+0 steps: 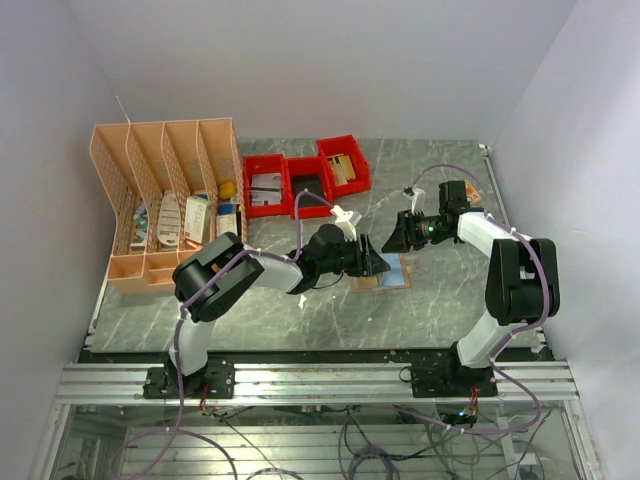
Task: Put the credit cards into the card holder
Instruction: Turn over the card slot in the card holder.
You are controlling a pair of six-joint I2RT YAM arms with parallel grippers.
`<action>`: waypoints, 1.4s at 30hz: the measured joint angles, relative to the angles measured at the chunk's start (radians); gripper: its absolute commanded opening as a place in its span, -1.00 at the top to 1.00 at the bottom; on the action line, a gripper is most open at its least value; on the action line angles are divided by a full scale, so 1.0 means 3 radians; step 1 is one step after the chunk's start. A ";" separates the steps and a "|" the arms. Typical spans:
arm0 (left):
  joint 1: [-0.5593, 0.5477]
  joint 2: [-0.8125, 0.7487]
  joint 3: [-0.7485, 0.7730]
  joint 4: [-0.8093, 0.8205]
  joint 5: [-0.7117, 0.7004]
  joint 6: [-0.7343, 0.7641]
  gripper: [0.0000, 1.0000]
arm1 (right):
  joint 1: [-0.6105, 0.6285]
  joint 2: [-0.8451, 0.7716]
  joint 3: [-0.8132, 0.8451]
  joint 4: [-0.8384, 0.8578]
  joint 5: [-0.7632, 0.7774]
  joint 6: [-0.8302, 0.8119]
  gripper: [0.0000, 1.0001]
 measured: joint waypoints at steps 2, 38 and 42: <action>0.0000 0.0018 0.0003 0.0000 -0.0001 0.0008 -0.15 | -0.0018 0.0000 0.0000 -0.0023 -0.0156 -0.0015 -0.01; 0.0001 -0.0066 0.0011 -0.0598 -0.0294 0.0249 -0.06 | 0.0081 0.0234 0.0001 -0.0244 -0.0392 -0.0137 0.31; 0.0001 -0.0089 0.0032 -0.0785 -0.0395 0.0314 0.00 | 0.0081 0.0234 0.0001 -0.0249 -0.0346 -0.0148 0.21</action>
